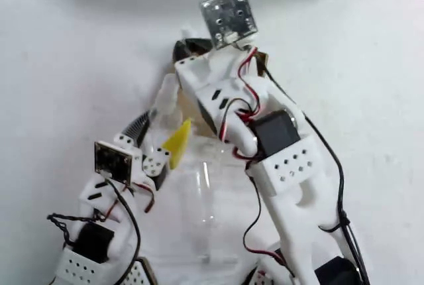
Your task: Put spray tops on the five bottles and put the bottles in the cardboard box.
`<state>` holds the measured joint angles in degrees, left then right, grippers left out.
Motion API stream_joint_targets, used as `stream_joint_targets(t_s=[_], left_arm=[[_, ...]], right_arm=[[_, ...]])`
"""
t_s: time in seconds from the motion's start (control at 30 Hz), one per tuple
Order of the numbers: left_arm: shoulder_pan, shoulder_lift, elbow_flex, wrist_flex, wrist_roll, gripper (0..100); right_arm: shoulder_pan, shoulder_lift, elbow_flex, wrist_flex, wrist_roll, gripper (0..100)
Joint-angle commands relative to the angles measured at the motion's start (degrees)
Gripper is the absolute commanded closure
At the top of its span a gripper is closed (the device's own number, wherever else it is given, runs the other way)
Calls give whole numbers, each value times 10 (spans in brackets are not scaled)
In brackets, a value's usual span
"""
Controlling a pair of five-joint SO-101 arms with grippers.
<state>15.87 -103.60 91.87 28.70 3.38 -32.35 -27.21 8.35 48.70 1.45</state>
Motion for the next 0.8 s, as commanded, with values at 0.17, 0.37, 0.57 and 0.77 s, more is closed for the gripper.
stream_joint_targets(t_s=[0.17, 0.37, 0.57, 0.77], left_arm=[[-4, -8, -6, -21, 1, 979], [-4, -8, -6, -21, 1, 979], [-4, -8, -6, -21, 1, 979], [-15, -8, -7, -21, 2, 979]], right_arm=[[-58, -5, -24, 38, -6, 981], [-53, -5, -28, 33, -6, 981], [-29, -18, -26, 5, -6, 981], [-29, -59, -25, 2, -6, 981]])
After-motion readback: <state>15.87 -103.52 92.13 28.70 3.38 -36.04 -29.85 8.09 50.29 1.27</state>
